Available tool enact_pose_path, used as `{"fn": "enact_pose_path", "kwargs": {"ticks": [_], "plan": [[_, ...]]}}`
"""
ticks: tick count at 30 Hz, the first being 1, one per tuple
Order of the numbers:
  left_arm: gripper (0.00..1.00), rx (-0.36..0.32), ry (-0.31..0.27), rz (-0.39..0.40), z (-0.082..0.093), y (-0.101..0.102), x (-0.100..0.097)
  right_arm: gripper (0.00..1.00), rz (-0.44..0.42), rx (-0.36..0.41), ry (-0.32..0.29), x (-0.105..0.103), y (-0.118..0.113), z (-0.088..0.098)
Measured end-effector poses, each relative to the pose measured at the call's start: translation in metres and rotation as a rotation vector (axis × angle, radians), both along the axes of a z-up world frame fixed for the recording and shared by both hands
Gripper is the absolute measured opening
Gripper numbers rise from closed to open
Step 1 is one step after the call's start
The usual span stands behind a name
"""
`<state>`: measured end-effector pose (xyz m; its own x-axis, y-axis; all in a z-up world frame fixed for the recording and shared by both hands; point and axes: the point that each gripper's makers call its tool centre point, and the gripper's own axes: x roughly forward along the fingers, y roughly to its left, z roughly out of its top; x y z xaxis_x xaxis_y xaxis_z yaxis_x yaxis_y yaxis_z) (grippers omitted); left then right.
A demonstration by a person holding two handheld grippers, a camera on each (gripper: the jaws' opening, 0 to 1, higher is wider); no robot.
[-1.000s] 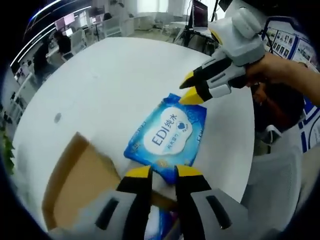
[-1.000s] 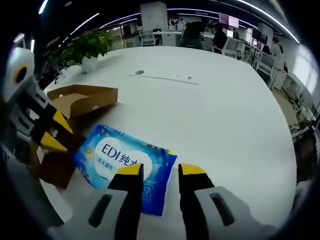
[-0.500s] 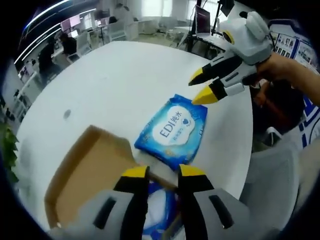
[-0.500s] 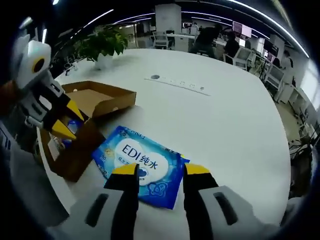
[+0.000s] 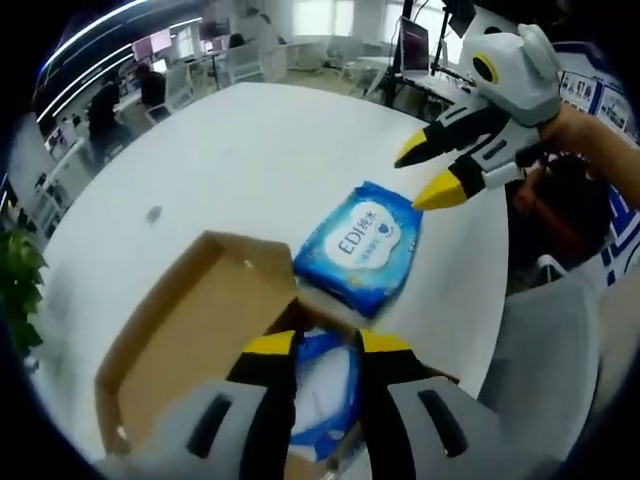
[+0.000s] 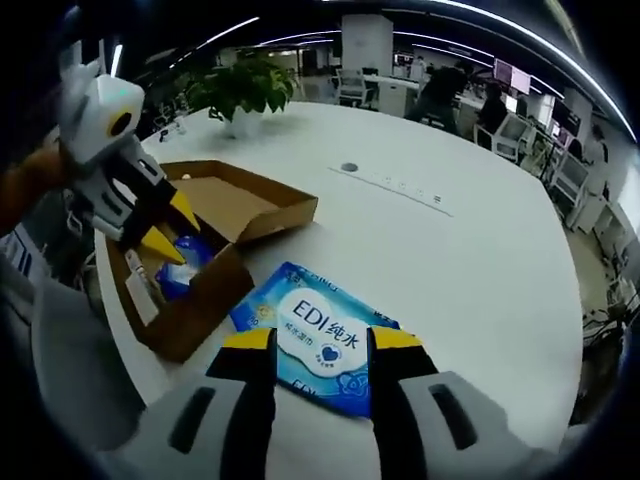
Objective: Operate the shoe box by opening the lid, removing the specified soft item, and placing it in the target area until the item is outside and the box remains undamaged.
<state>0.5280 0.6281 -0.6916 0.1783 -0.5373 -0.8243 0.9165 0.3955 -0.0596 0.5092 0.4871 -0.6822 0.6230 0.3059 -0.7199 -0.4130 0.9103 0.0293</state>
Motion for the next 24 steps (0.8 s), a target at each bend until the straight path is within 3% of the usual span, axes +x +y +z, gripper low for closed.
{"fn": "enact_pose_path", "kwargs": {"ticks": [13, 24], "plan": [[0.2, 0.029, -0.009, 0.035, -0.013, 0.035, 0.007, 0.31, 0.106, 0.035, -0.012, -0.006, 0.043, 0.01], [0.23, 0.073, -0.039, -0.012, -0.03, 0.056, 0.009, 0.29, 0.19, 0.052, -0.002, -0.012, 0.074, 0.006]]}}
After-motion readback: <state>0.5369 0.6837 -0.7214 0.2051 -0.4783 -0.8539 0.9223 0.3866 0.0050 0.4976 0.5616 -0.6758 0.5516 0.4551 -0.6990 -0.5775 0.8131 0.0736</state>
